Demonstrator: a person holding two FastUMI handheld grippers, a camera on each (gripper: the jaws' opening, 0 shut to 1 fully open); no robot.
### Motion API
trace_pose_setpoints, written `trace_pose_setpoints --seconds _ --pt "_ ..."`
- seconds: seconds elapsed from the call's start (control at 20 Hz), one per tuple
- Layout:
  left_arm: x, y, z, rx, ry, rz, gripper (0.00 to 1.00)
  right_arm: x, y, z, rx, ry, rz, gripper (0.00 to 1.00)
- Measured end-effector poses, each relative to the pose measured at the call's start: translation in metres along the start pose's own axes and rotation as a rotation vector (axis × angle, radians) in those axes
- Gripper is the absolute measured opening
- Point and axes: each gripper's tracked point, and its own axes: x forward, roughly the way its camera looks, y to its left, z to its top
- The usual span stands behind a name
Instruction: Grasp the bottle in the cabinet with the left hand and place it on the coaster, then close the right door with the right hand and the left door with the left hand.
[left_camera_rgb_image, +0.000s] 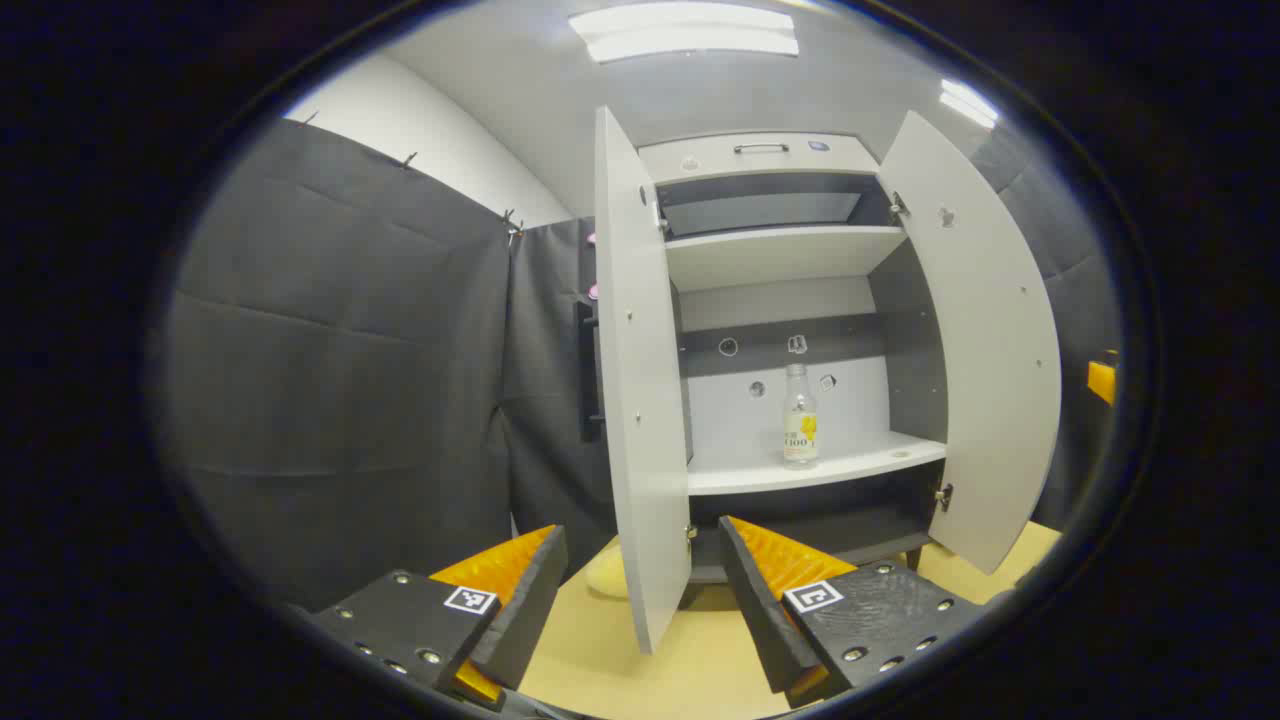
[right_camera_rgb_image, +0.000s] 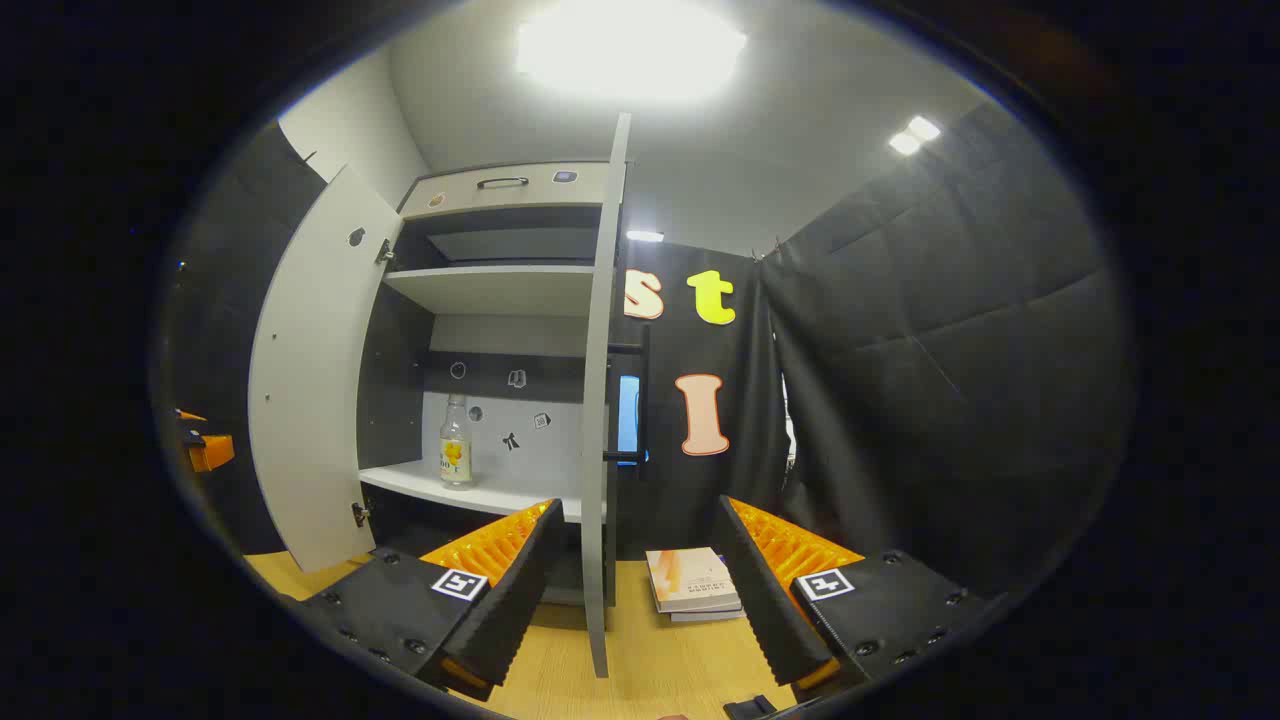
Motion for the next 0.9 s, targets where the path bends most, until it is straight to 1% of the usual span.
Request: trace_pose_setpoints --seconds 0.2,0.3,0.35,0.5,0.65,0.9 --pt "-0.001 -0.002 0.001 0.006 0.0 -0.003 0.89 0.0 -0.002 -0.002 -0.001 0.003 -0.002 0.96" --pt "-0.002 -0.007 0.001 0.001 -0.004 -0.02 0.89 0.0 -0.002 -0.003 -0.001 0.007 -0.003 0.96" --pt "-0.003 -0.007 0.001 -0.005 -0.006 -0.024 0.87 0.001 -0.003 -0.003 0.002 0.009 -0.004 0.96" --pt "-0.003 -0.008 0.0 -0.017 -0.004 -0.02 0.89 0.001 -0.007 -0.005 0.007 0.012 -0.004 0.96" --pt "-0.004 -0.008 -0.002 0.003 0.001 -0.01 0.89 0.001 -0.007 -0.008 0.003 0.019 0.002 0.96" --pt "-0.006 -0.019 -0.002 0.0 0.004 -0.015 0.89 0.002 -0.014 -0.012 0.008 0.026 0.015 0.96"
